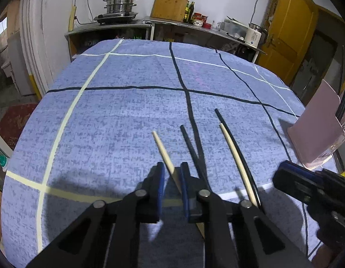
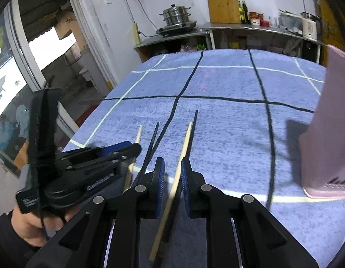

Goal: Organize utensils
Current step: 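Close the left tool on a wooden chopstick while the right tool grasps the other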

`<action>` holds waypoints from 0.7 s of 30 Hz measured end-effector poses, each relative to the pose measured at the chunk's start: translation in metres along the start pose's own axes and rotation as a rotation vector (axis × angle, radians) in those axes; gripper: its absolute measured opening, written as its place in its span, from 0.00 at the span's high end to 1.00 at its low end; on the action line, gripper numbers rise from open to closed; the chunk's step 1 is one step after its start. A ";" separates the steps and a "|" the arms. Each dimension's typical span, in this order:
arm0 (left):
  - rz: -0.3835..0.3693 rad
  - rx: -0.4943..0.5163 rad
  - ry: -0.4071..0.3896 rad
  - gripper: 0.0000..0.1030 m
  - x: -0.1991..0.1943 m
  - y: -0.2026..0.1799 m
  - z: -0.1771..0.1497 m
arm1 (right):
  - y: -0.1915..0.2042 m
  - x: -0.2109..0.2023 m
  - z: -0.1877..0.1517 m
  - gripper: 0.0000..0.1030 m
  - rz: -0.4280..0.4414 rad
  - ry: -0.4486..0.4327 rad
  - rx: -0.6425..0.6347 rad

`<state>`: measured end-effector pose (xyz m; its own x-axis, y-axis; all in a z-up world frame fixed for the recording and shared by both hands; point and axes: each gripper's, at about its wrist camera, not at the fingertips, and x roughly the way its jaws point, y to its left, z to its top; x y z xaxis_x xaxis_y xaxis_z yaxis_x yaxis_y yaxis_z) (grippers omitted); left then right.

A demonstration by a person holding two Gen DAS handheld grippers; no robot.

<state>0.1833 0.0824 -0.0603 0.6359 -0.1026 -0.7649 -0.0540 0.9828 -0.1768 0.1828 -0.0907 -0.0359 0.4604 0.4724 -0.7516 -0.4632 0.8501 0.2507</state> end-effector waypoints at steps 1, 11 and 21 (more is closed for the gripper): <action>-0.006 -0.004 0.001 0.87 -0.001 0.002 0.000 | 0.001 0.003 0.001 0.85 0.001 0.006 -0.001; -0.058 -0.051 0.009 0.87 -0.005 0.019 -0.003 | -0.004 0.030 0.009 0.85 0.013 0.052 0.008; -0.076 -0.061 0.006 0.87 -0.005 0.020 -0.003 | -0.008 0.039 0.010 0.85 -0.022 0.078 0.008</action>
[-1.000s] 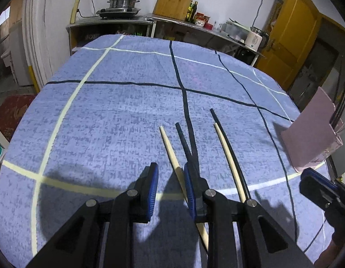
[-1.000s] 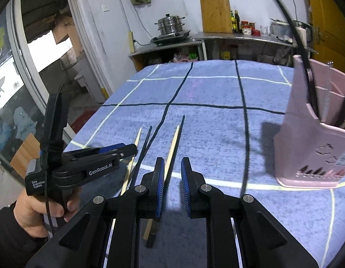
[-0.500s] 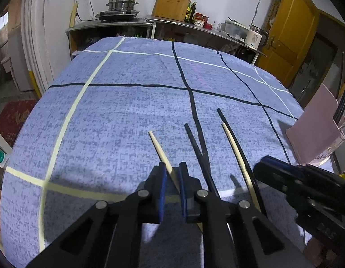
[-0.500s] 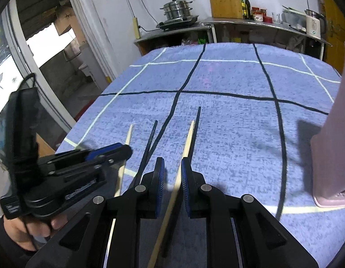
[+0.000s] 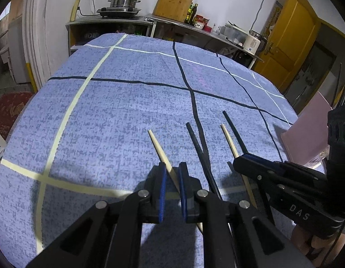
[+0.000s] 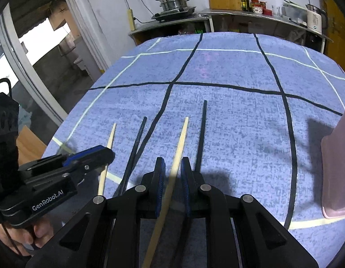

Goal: Organize utensils
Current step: 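Close the left tool on a wooden chopstick while the right tool grasps the other, then lift both wooden chopsticks upright and carry them over the pink basket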

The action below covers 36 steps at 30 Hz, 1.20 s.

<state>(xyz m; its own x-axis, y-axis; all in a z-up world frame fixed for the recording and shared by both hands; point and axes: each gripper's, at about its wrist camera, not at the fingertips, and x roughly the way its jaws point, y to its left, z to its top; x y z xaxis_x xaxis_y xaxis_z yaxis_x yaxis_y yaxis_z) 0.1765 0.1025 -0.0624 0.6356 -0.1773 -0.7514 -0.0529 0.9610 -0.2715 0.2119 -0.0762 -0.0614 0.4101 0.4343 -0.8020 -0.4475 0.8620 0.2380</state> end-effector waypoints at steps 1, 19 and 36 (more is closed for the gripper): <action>0.000 0.000 0.001 0.87 0.000 0.000 0.000 | 0.001 0.001 0.001 0.85 -0.007 0.001 -0.005; -0.006 -0.088 0.050 0.87 0.015 0.006 0.022 | 0.008 0.022 0.030 0.89 -0.102 0.036 -0.027; 0.000 -0.031 -0.016 0.94 -0.019 -0.011 0.040 | 0.020 -0.028 0.041 0.94 -0.052 -0.056 -0.035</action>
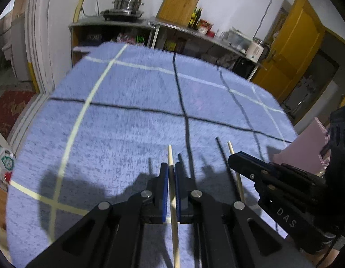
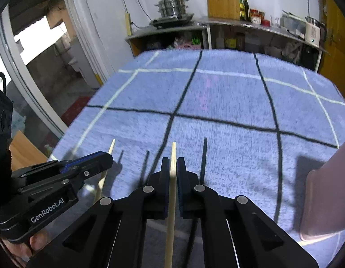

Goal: Organize utensils
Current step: 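Lift both wooden chopsticks upright and carry them over the pink basket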

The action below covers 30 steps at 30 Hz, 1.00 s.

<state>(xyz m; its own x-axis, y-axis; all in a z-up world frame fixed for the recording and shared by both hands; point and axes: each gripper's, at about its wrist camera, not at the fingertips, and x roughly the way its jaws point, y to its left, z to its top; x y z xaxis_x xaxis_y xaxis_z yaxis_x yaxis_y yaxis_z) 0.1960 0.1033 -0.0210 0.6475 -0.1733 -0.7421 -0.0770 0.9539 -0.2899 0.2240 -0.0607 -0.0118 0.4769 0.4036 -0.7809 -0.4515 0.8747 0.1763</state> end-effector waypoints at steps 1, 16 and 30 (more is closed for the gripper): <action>-0.006 0.006 -0.013 0.95 -0.007 -0.002 0.001 | 0.002 -0.006 0.001 0.94 0.003 -0.011 -0.003; -0.070 0.098 -0.154 0.95 -0.100 -0.031 0.012 | 0.011 -0.103 0.002 0.94 0.020 -0.178 -0.016; -0.114 0.155 -0.200 0.95 -0.142 -0.059 0.009 | 0.004 -0.156 -0.010 0.94 0.010 -0.260 -0.004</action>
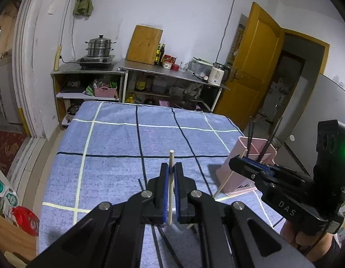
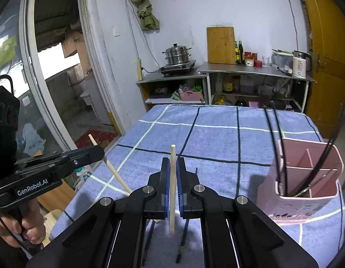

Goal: Organize utensils
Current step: 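Lift both wooden chopsticks upright and carry them over the pink basket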

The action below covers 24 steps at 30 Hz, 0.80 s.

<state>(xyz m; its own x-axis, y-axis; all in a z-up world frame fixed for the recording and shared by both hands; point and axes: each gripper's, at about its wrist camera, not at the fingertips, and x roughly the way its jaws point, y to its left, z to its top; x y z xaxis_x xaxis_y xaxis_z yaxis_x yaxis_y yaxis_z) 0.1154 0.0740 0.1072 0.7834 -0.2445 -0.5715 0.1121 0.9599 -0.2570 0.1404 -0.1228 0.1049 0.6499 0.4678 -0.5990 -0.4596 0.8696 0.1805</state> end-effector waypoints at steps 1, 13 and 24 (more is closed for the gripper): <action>-0.003 0.004 0.000 0.95 -0.001 -0.003 0.000 | -0.001 -0.003 0.000 0.94 -0.003 -0.004 0.002; -0.079 0.062 0.020 0.95 0.006 -0.050 -0.003 | -0.036 -0.049 -0.006 0.94 -0.075 -0.054 0.041; -0.176 0.132 0.029 0.95 0.020 -0.112 0.009 | -0.082 -0.094 -0.005 0.94 -0.169 -0.109 0.085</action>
<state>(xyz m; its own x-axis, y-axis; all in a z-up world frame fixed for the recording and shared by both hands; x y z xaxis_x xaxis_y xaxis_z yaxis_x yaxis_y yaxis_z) 0.1243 -0.0370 0.1311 0.7270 -0.4121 -0.5492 0.3264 0.9111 -0.2515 0.1143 -0.2387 0.1426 0.7771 0.3247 -0.5391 -0.2891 0.9451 0.1526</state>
